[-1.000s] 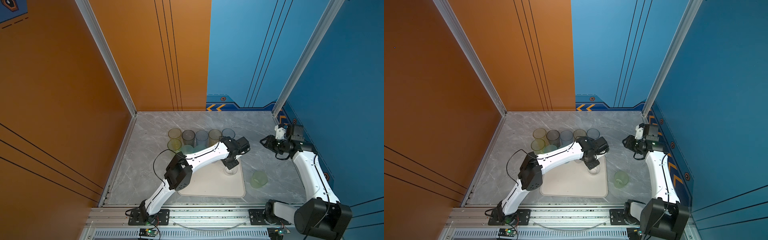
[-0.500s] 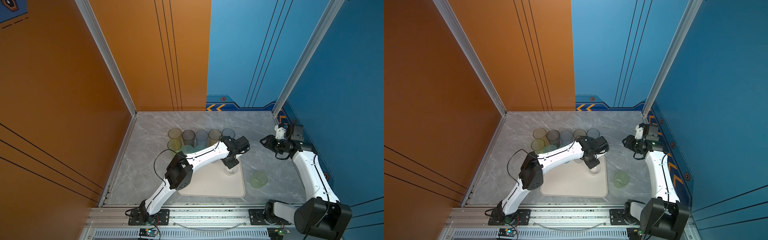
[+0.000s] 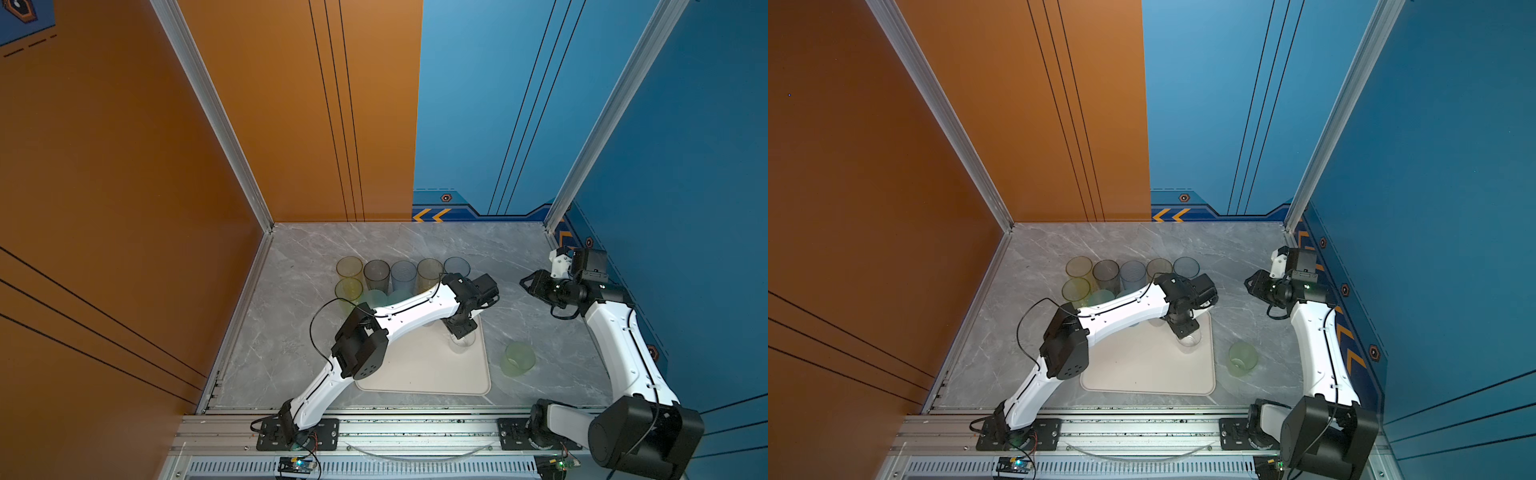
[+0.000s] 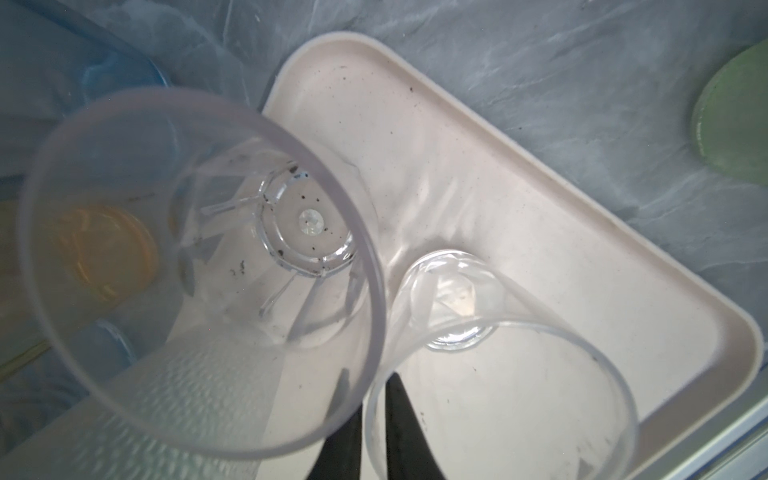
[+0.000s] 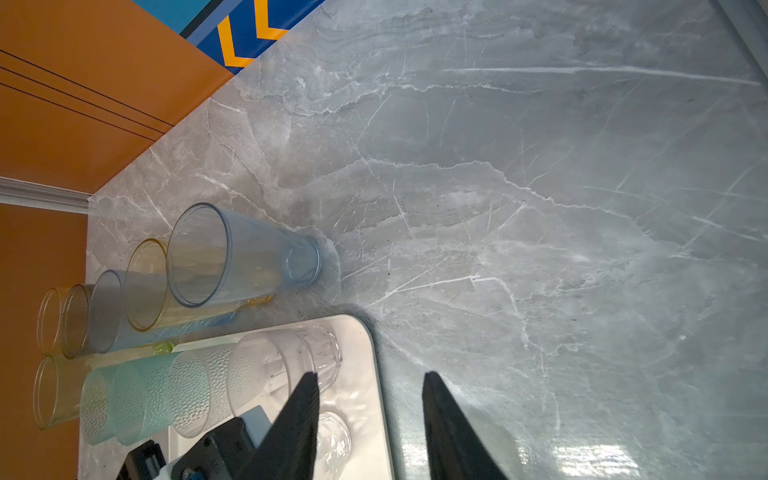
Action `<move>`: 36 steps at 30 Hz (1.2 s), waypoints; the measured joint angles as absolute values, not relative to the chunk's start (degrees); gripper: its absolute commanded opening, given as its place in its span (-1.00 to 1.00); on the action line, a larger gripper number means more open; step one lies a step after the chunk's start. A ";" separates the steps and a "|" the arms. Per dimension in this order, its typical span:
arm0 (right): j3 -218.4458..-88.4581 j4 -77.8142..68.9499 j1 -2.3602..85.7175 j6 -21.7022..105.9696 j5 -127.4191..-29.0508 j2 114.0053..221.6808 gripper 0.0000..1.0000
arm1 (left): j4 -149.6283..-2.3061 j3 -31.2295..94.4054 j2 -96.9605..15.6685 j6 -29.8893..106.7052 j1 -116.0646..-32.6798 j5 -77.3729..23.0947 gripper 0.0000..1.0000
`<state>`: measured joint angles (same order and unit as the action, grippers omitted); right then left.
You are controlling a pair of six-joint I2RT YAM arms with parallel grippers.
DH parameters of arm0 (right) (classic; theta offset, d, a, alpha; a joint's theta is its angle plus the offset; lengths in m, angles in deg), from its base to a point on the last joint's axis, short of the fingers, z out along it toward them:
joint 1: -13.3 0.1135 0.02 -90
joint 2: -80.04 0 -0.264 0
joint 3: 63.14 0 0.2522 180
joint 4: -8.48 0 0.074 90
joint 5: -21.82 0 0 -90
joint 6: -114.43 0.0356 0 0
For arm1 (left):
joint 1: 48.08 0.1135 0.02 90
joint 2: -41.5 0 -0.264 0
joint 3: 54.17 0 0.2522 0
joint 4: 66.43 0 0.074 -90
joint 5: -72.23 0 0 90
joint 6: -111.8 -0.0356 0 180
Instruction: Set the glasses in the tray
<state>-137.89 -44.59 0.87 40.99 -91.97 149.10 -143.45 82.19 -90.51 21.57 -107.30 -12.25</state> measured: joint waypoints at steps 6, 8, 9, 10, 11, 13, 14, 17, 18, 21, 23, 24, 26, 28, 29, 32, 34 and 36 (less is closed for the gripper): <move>-137.89 -44.57 0.87 40.97 -91.97 149.10 -0.19 | -143.45 82.19 -90.51 21.57 -107.11 -12.23 -0.63; -137.89 -44.59 0.87 40.97 -91.97 149.10 -0.19 | -143.47 82.22 -90.51 21.57 -107.11 -12.23 -0.62; -137.89 -44.59 0.87 40.97 -91.97 149.10 -0.19 | -143.47 82.19 -90.51 21.59 -107.11 -12.23 -0.62; -137.89 -44.59 0.87 40.97 -91.97 149.10 -0.20 | -143.47 82.19 -90.51 21.57 -107.11 -12.23 -0.62; -137.89 -44.59 0.87 40.99 -91.97 149.10 -0.20 | -143.47 82.19 -90.51 21.59 -107.11 -12.23 -0.62; -137.89 -44.57 0.87 40.97 -91.97 149.10 -0.19 | -143.47 82.19 -90.51 21.59 -107.11 -12.23 -0.62; -137.87 -44.57 0.87 40.99 -91.97 149.10 -0.20 | -143.47 82.19 -90.51 21.59 -107.13 -12.23 -0.62; -137.78 -44.50 0.87 40.97 -91.97 149.10 -0.19 | -143.47 82.22 -90.51 21.59 -107.24 -12.25 -0.62; -137.78 -44.46 0.87 40.97 -91.97 149.10 -0.19 | -143.47 82.19 -90.51 21.59 -107.35 -12.25 -0.62; -137.78 -44.18 0.87 40.97 -91.97 149.10 -0.20 | -143.47 82.17 -90.44 21.62 -107.70 -12.27 -0.62; -137.78 -44.15 0.87 40.97 -91.97 149.10 -0.19 | -143.45 81.76 -90.07 21.64 -107.83 -12.25 -0.62; -137.78 -44.18 0.87 40.97 -91.97 149.10 -0.19 | -143.45 81.41 -89.72 21.64 -107.87 -12.25 -0.62; -137.76 -44.15 0.87 40.97 -91.97 149.10 -0.19 | -143.47 80.84 -88.85 21.68 -108.00 -12.18 -0.62; -137.72 -44.15 0.91 40.97 -91.97 149.10 -0.20 | -143.50 80.45 -87.71 21.79 -108.09 -12.10 -0.62; -137.69 -44.15 0.94 40.97 -91.97 149.10 -0.20 | -143.50 80.40 -87.05 21.81 -108.11 -11.90 -0.62; -137.67 -44.15 0.96 40.95 -91.97 149.10 -0.19 | -143.47 80.40 -85.44 21.81 -108.13 -11.57 -0.62; -137.67 -44.15 0.96 40.97 -91.97 149.10 -0.20 | -143.45 80.40 -84.76 21.81 -108.13 -11.44 -0.63; -137.67 -44.15 0.96 40.95 -91.97 149.10 -0.19 | -143.47 80.40 -84.30 21.86 -108.13 -11.24 -0.63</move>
